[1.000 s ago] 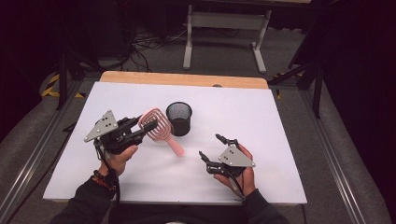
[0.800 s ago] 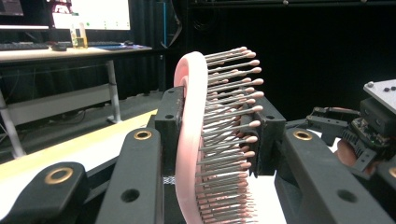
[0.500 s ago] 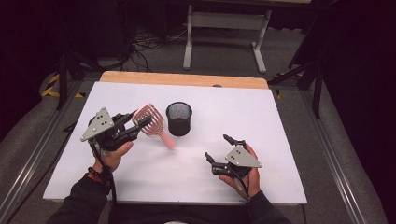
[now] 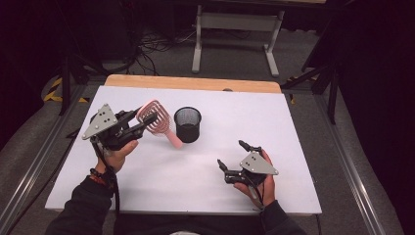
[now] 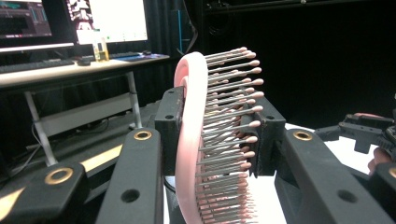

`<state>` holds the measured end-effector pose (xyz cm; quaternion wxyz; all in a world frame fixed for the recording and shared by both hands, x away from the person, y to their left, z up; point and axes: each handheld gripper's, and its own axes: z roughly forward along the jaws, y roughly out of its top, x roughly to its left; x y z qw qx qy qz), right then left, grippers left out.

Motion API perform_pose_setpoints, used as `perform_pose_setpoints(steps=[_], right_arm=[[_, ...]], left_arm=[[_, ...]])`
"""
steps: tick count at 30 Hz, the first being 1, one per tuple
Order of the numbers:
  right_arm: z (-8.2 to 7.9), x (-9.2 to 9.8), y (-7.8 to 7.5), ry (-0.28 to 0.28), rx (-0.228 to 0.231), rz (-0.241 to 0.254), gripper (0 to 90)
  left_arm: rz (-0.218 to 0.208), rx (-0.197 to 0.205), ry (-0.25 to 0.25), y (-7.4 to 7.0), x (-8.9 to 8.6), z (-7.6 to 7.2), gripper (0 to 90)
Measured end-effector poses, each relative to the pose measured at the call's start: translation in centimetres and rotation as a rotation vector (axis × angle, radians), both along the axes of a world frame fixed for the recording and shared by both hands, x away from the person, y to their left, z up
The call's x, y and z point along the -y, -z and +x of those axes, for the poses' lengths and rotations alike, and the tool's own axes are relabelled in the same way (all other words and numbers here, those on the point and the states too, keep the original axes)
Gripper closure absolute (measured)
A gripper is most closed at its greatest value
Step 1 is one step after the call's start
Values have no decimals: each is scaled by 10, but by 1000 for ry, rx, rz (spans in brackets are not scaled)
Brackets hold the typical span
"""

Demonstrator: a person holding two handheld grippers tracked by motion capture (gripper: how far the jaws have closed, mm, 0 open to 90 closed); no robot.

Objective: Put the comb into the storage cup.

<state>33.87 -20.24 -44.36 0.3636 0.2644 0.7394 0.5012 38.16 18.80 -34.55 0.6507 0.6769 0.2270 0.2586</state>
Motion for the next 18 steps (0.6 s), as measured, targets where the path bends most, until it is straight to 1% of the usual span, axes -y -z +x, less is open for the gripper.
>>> perform_pose_setpoints(steps=[4, 7, 11, 12, 14, 16, 18], right_arm=[[1, 2, 0, 13, -3, -1, 97], [1, 2, 0, 16, 0, -6, 101], [1, 1, 0, 13, -1, -10, 101], [1, 1, 0, 12, 2, -18, 101], [1, 0, 0, 7, 2, -17, 101], [1, 0, 1, 8, 2, -20, 101], [1, 0, 1, 6, 0, -19, 101]], left_arm=[[5, 27, -8, -15, -2, 1, 638], [-4, 45, -9, -26, -1, 1, 638], [19, 75, -12, -40, 3, 1, 638], [15, 77, -11, -43, 4, 2, 638], [16, 81, -5, -48, 6, 2, 638], [23, 88, -3, -52, 9, 4, 638], [23, 90, -1, -54, 11, 5, 638]])
